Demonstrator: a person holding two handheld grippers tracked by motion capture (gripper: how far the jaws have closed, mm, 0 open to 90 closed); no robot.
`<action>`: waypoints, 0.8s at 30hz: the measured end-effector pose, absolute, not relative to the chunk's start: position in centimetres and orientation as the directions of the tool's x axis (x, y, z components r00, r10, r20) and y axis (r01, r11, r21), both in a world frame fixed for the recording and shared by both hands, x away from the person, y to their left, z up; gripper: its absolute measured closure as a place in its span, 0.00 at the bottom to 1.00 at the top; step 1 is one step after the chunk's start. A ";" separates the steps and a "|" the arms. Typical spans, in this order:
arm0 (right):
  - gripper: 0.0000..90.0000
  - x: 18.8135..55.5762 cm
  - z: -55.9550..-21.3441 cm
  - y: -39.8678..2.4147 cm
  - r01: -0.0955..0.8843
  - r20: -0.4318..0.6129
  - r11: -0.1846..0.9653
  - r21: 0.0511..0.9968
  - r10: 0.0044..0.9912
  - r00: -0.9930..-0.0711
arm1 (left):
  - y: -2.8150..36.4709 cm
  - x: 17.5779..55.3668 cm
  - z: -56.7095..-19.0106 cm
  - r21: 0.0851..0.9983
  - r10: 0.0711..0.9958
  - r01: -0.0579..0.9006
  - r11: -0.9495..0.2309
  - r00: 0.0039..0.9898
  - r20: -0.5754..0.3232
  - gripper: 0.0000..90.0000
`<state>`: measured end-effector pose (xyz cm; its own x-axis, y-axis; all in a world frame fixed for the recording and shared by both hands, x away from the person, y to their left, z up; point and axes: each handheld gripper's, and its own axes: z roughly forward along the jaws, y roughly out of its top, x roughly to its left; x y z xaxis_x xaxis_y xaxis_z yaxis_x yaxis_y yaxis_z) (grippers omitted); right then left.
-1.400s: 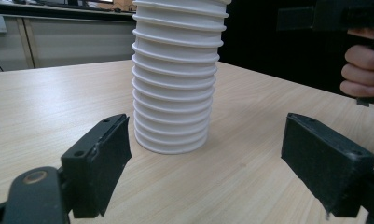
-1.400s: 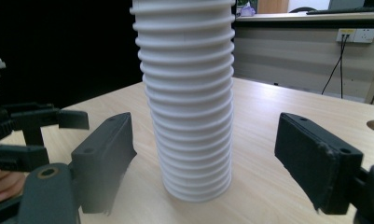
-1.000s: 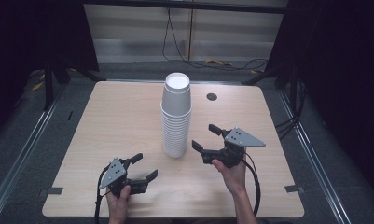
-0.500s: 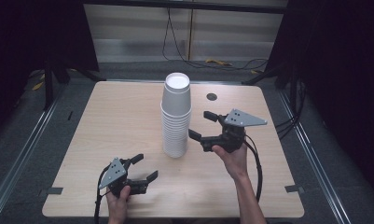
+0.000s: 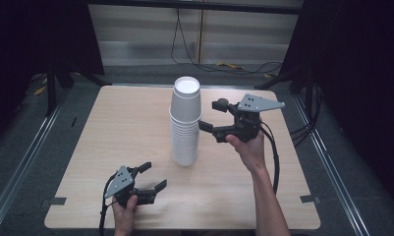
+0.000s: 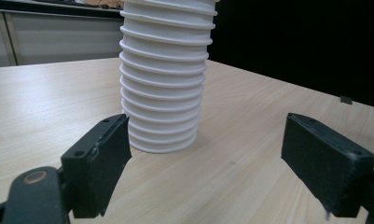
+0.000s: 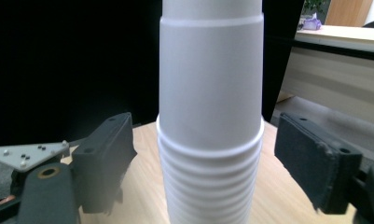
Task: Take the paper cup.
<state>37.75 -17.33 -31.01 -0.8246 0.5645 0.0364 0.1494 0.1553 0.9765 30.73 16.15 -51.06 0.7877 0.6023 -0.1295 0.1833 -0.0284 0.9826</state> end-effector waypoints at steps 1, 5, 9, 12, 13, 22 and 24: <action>0.22 38.0 -30.8 -17.1 0.148 0.033 0.160 0.976 0.563 -0.826 | 16.1 30.8 -51.1 0.983 0.600 0.180 -0.028 0.790 -0.128 0.17; 0.19 38.8 -29.8 -16.4 0.149 0.030 0.174 0.973 0.548 -0.836 | 16.2 30.7 -51.1 0.984 0.598 0.178 -0.032 0.792 -0.124 0.17; 0.17 39.6 -28.9 -15.8 0.145 0.013 0.208 0.967 0.529 -0.849 | 16.2 30.8 -51.0 0.984 0.590 0.170 -0.049 0.800 -0.109 0.17; 0.16 40.2 -28.3 -15.4 0.148 0.008 0.228 0.962 0.522 -0.853 | 16.0 30.7 -51.1 0.983 0.587 0.182 -0.031 0.799 -0.130 0.17; 0.16 40.4 -28.2 -15.3 0.151 0.007 0.232 0.961 0.524 -0.852 | 16.0 30.7 -51.1 0.983 0.587 0.182 -0.031 0.799 -0.130 0.17; 0.17 42.0 -26.9 -13.8 0.168 0.004 0.287 0.943 0.495 -0.869 | 16.2 30.8 -51.0 0.985 0.593 0.163 -0.053 0.799 -0.100 0.17; 0.17 42.2 -26.7 -13.5 0.170 0.002 0.298 0.939 0.491 -0.871 | 16.2 30.8 -51.0 0.985 0.595 0.165 -0.045 0.797 -0.106 0.17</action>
<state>42.23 -13.47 -26.72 -0.8710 0.4913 0.0021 0.1702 0.2977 0.9394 30.77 16.17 -51.04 0.7966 0.5951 -0.1064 0.1652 -0.0450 0.9852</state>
